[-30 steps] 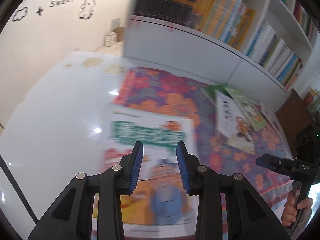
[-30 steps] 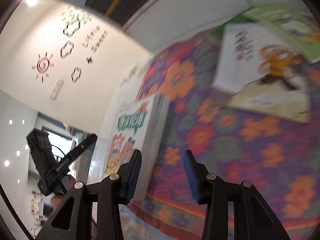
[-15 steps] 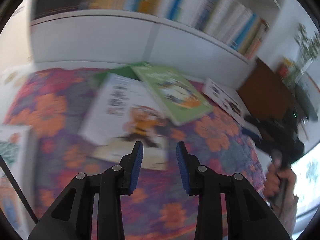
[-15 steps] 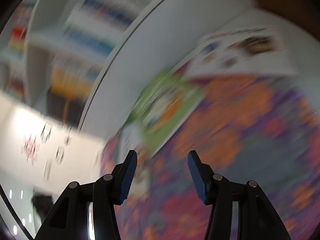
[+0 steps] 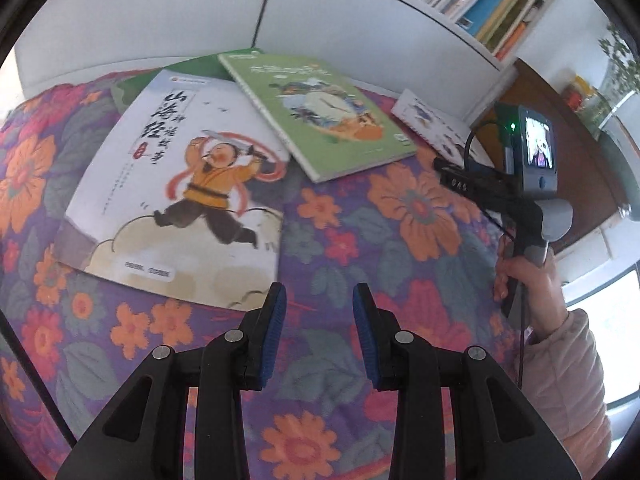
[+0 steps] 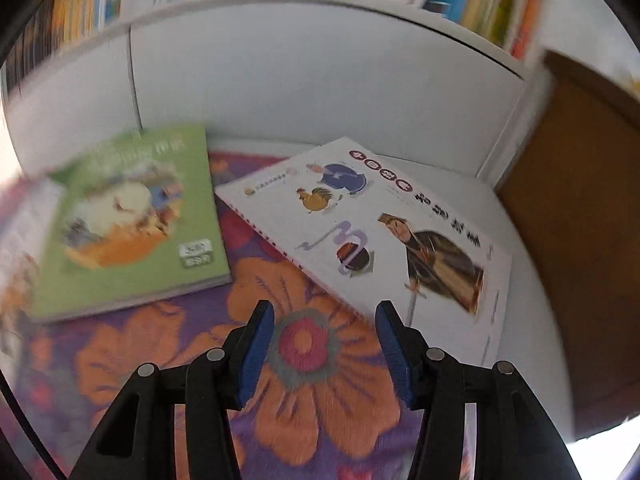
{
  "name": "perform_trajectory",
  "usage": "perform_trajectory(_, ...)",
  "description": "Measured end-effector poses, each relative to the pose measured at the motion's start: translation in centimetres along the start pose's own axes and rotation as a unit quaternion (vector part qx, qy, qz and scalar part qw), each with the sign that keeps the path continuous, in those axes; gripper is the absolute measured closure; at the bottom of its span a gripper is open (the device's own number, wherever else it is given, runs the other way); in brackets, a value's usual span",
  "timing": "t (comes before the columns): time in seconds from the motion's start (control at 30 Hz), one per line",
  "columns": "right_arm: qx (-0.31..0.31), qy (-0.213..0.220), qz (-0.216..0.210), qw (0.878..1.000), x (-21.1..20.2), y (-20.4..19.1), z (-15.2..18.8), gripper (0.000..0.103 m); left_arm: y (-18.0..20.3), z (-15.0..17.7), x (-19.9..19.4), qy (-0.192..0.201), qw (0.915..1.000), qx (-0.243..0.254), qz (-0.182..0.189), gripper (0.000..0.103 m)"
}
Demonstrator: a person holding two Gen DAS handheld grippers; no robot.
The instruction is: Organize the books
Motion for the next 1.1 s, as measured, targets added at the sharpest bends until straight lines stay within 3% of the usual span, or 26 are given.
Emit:
perform_trajectory(0.2, -0.023, 0.003, 0.014, 1.000, 2.3, -0.5, -2.0, 0.053, -1.3, 0.2, 0.9, -0.016, 0.9998, -0.013, 0.002, 0.071)
perform_trajectory(0.33, -0.027, 0.021, 0.011, 0.999, 2.4, -1.0, -3.0, 0.076, -2.1, 0.2, 0.8, -0.020, 0.9996, -0.020, 0.006, 0.071)
perform_trajectory(0.43, 0.004, 0.030, 0.001, 1.000, 1.4, -0.6, -3.5, 0.081, -2.6, 0.1, 0.2, -0.017, 0.9996, -0.022, 0.005, 0.071)
perform_trajectory(0.63, 0.104, 0.022, -0.099, 0.989, -4.3, -0.5, -2.5, 0.081, -3.5, 0.2, -2.7, 0.002, 0.9996, -0.026, 0.010, 0.071)
perform_trajectory(0.8, 0.127, -0.013, -0.201, 0.971, -12.4, -5.4, 0.2, 0.081, -4.3, 1.1, -5.7, 0.020, 0.9993, -0.030, 0.009, 0.071)
perform_trajectory(0.93, 0.107, -0.064, -0.291, 0.948, -17.0, -12.4, 2.7, 0.081, -5.7, 2.8, -8.1, 0.030, 0.9988, -0.036, -0.014, 0.071)
perform_trajectory(1.03, 0.030, -0.095, -0.350, 0.931, -19.6, -18.5, 3.9, 0.078, -6.8, 4.3, -9.0, 0.021, 0.9984, -0.045, -0.028, 0.071)
perform_trajectory(1.1, 0.016, -0.102, -0.379, 0.920, -20.5, -20.0, 3.9, 0.074, -7.1, 5.1, -9.1, 0.014, 0.9982, -0.055, -0.019, 0.071)
Point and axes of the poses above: each gripper's, at about its wrist camera, not at the fingertips, and x roughly the way its jaws point, y to its right, z to its underside, the point moved 7 cm from there along x, roughly the way its jaws point, and after that the axes turned 2 degrees about y, right-handed, at the moved point
